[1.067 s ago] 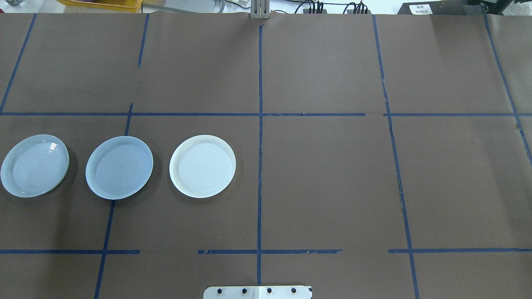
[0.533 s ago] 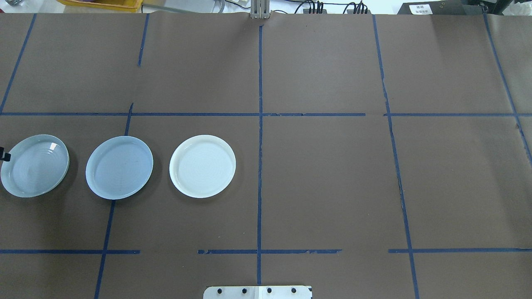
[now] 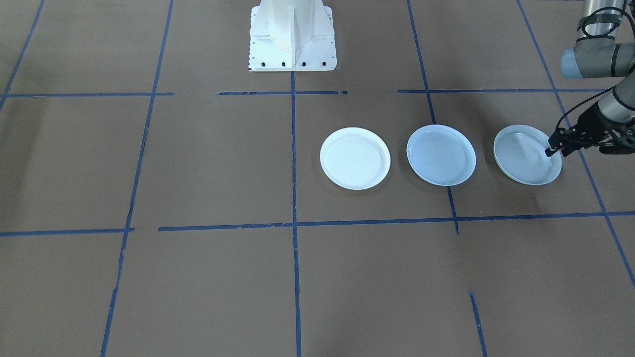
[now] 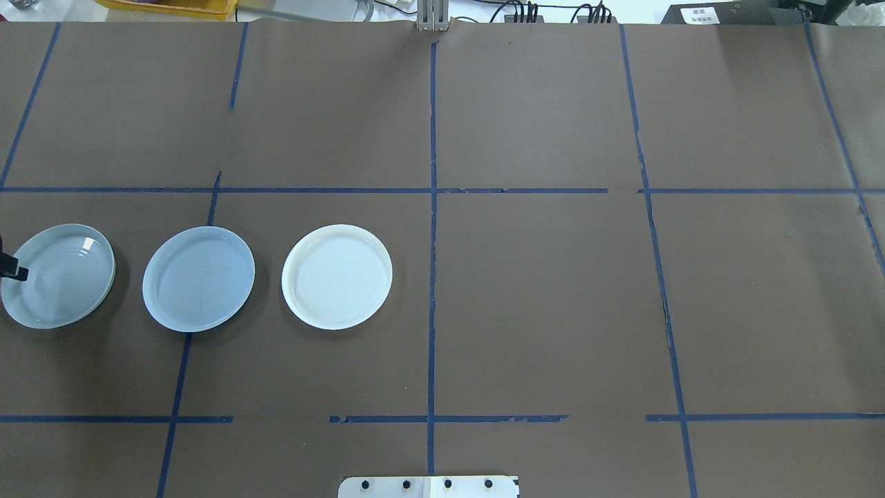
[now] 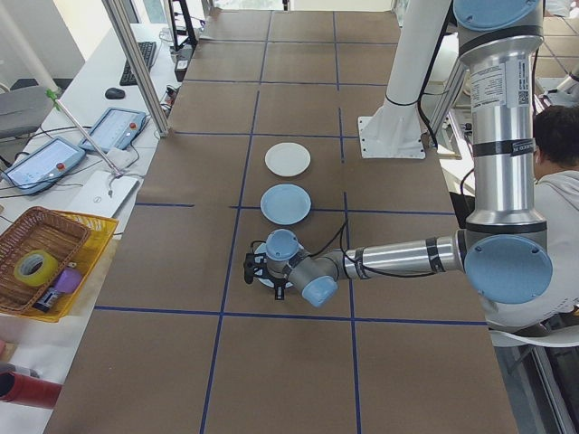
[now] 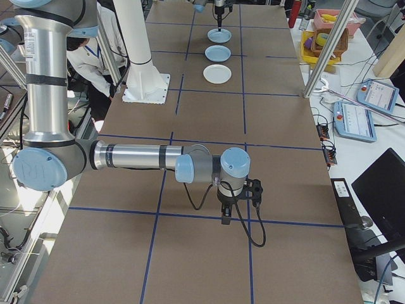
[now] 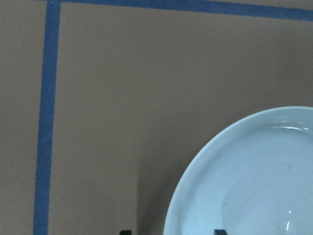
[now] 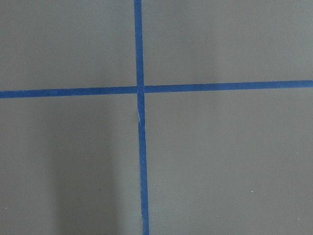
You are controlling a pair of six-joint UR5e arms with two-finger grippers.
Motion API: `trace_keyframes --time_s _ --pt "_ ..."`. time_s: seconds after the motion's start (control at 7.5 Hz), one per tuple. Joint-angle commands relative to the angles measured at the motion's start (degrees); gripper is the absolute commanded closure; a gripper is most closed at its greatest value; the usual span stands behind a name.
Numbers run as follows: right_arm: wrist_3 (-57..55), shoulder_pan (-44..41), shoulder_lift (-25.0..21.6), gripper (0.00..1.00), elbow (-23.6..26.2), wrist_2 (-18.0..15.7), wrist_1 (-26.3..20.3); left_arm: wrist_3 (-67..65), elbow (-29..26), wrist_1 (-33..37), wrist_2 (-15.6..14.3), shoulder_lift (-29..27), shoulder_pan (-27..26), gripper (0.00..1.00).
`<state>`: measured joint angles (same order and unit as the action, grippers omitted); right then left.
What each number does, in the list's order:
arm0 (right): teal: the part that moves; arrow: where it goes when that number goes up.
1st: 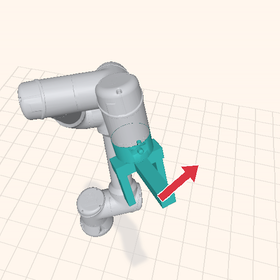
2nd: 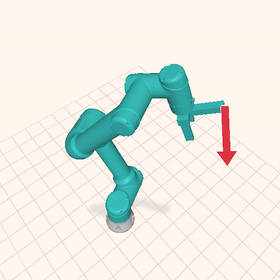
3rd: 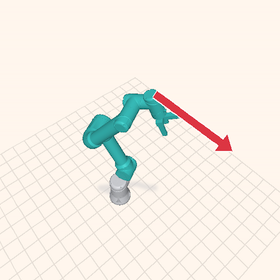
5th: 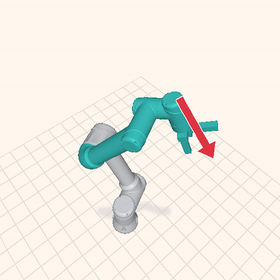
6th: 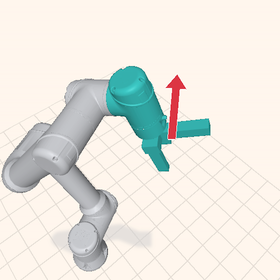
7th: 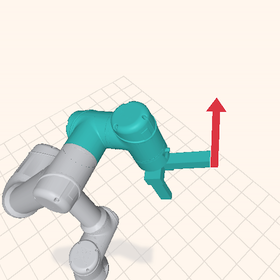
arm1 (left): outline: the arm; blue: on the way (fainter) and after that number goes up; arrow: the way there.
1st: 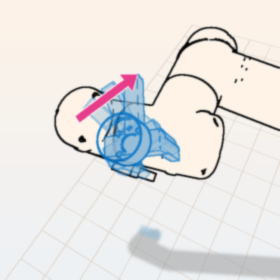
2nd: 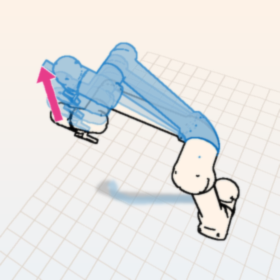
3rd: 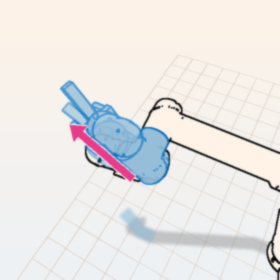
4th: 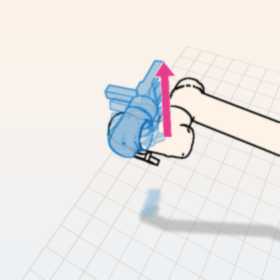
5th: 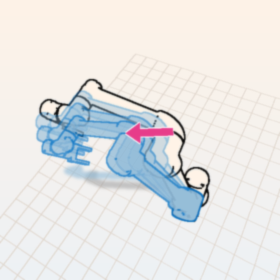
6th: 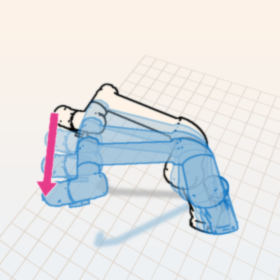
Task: Stack plate in center
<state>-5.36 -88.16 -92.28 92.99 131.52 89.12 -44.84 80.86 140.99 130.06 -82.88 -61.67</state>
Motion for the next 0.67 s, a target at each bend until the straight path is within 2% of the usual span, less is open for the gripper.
trace_keyframes --time_s 0.0,0.13,0.27,0.53 --pt "0.00 0.00 0.00 0.00 0.00 -0.04 0.00 0.28 -0.26 -0.10 0.10 0.08 -0.02 0.49" --pt "0.00 0.00 0.00 0.00 0.00 0.05 0.00 0.37 -0.26 -0.28 0.36 0.09 0.06 0.85" --pt "0.09 0.00 0.00 0.00 0.00 -0.03 0.00 0.46 -0.44 -0.37 0.45 0.09 -0.02 1.00" --pt "0.00 0.00 0.00 0.00 0.00 -0.04 0.00 0.46 -0.44 -0.54 0.63 0.26 -0.37 1.00"
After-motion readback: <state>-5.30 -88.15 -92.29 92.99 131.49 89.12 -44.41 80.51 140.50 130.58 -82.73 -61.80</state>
